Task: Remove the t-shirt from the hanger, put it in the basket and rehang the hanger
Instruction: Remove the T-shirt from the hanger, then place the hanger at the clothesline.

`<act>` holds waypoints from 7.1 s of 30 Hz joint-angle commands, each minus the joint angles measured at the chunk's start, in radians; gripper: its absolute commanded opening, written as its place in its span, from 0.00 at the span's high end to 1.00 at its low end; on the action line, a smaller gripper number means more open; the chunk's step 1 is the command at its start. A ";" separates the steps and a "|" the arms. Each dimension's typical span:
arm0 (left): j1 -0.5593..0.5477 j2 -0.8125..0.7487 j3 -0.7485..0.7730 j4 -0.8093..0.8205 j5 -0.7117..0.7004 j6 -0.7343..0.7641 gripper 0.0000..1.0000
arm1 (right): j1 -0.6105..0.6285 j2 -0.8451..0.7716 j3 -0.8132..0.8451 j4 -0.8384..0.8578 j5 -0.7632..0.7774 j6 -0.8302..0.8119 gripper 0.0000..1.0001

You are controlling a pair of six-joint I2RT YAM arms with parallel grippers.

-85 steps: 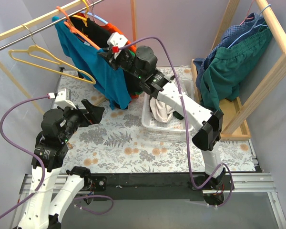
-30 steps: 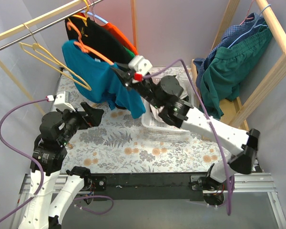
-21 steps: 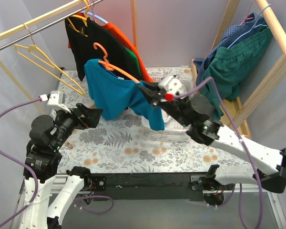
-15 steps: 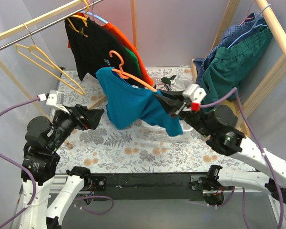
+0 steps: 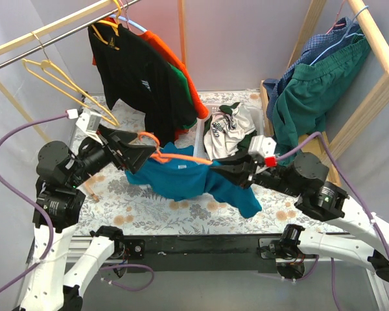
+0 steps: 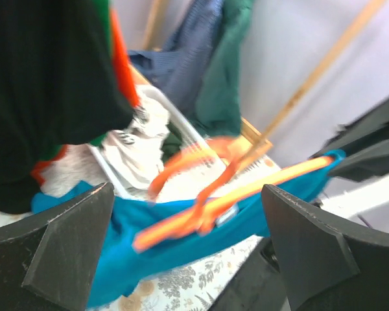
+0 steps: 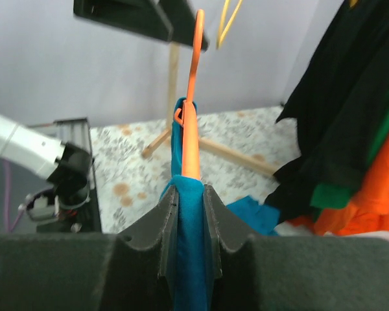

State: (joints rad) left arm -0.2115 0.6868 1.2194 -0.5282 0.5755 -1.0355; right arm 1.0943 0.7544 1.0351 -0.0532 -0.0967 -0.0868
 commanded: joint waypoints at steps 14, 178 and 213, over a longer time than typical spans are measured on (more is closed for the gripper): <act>-0.002 -0.069 -0.267 0.198 0.254 -0.047 0.23 | 0.001 0.052 -0.066 0.216 -0.115 0.104 0.99; -0.011 -0.079 -0.373 -0.024 -0.199 0.184 0.41 | -0.254 0.151 0.376 -0.752 -0.066 -0.225 0.99; -0.011 -0.102 -0.333 0.000 -0.316 -0.026 0.39 | -0.251 0.729 0.792 -0.027 -0.029 -0.137 0.99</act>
State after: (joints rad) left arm -0.2211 0.5995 0.8539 -0.5446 0.2062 -1.0248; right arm 0.8398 1.4124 1.7039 -0.3023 -0.1204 -0.2726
